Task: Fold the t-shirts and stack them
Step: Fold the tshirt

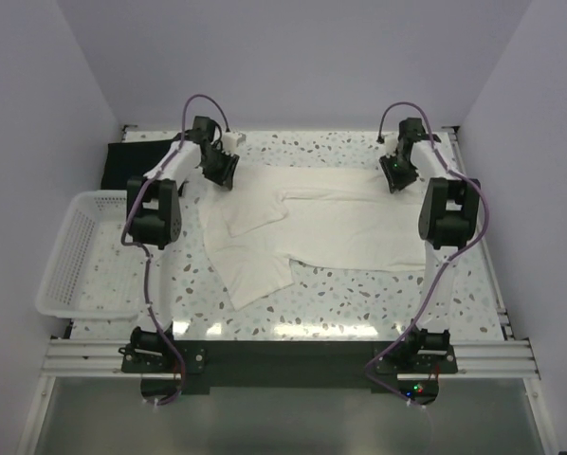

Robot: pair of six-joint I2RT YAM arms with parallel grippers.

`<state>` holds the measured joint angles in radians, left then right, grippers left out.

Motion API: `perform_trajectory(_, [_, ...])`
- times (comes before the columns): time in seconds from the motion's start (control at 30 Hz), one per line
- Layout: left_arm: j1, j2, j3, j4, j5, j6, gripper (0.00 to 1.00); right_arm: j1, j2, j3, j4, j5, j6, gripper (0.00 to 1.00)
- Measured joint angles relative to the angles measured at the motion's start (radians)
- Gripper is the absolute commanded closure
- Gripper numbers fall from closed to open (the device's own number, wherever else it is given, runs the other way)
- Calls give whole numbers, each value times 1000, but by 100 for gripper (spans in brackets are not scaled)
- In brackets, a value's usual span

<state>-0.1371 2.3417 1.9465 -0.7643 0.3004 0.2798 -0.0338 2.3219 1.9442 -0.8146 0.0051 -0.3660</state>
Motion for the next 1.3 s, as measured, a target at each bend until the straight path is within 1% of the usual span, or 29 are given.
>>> perform_trajectory(0.07, [6,28,51,2,15,2,59,0,2,10,8,-15,1,59])
perform_trajectory(0.13, [12,31,72,0,34,7,58,-2,-8,11,12,-50,-1,51])
perform_trajectory(0.17, [14,23,74,3,48,14,54,-3,-20,10,11,-66,-5,48])
perform_trajectory(0.23, [19,-15,63,10,79,34,50,-5,-60,3,6,-100,-15,44])
perform_trajectory(0.27, [19,-53,36,27,92,45,45,-5,-93,-4,3,-115,-21,42])
perform_trajectory(0.3, [21,-105,2,40,107,60,42,-5,-137,-11,0,-133,-30,37])
perform_trajectory(0.33, [22,-155,-33,52,122,73,38,-6,-188,-21,0,-153,-40,35])
perform_trajectory(0.37, [24,-228,-84,72,141,85,31,-6,-244,-31,-1,-174,-53,32])
perform_trajectory(0.43, [27,-391,-180,111,186,113,26,-6,-373,-48,3,-220,-85,15])
perform_trajectory(0.47, [31,-476,-228,145,207,126,14,-6,-443,-66,10,-255,-111,1])
perform_trajectory(0.5, [34,-573,-275,182,231,135,7,-6,-515,-89,18,-287,-132,1])
perform_trajectory(0.53, [35,-632,-304,209,246,137,2,-6,-576,-120,39,-312,-154,1])
perform_trajectory(0.57, [38,-700,-338,243,262,137,0,-6,-657,-166,59,-343,-172,1])
perform_trajectory(0.63, [40,-802,-388,280,294,161,0,-6,-807,-266,78,-410,-238,1])
perform_trajectory(0.7, [39,-841,-398,248,340,241,0,-6,-918,-346,52,-467,-341,1])
perform_trajectory(0.8, [34,-827,-406,125,402,402,0,0,-980,-402,-69,-502,-510,1])
perform_trajectory(0.83, [32,-816,-423,77,415,455,0,1,-982,-417,-120,-502,-567,2])
perform_trajectory(0.87, [29,-809,-454,31,423,511,0,2,-973,-438,-172,-491,-624,5])
perform_trajectory(0.9, [25,-803,-488,-21,426,562,1,1,-959,-466,-217,-469,-673,9])
perform_trajectory(0.93, [20,-801,-526,-63,425,608,2,-1,-947,-508,-250,-447,-716,16])
perform_trajectory(0.97, [14,-801,-555,-94,422,636,5,-2,-936,-543,-280,-427,-746,36])
perform_trajectory(1.0, [8,-801,-586,-131,421,671,7,-6,-925,-599,-306,-394,-791,46])
perform_trajectory(1.03, [1,-801,-611,-163,420,704,9,-12,-917,-652,-333,-363,-827,53])
perform_trajectory(1.07, [-4,-801,-629,-186,417,734,13,-21,-909,-700,-360,-335,-854,63])
perform_trajectory(1.13, [-10,-799,-649,-226,408,783,17,-41,-905,-772,-387,-290,-893,68])
perform_trajectory(1.17, [-9,-796,-653,-241,402,805,21,-55,-904,-811,-389,-259,-913,72])
perform_trajectory(1.3, [-9,-757,-667,-271,377,861,25,-86,-888,-910,-351,-182,-953,73])
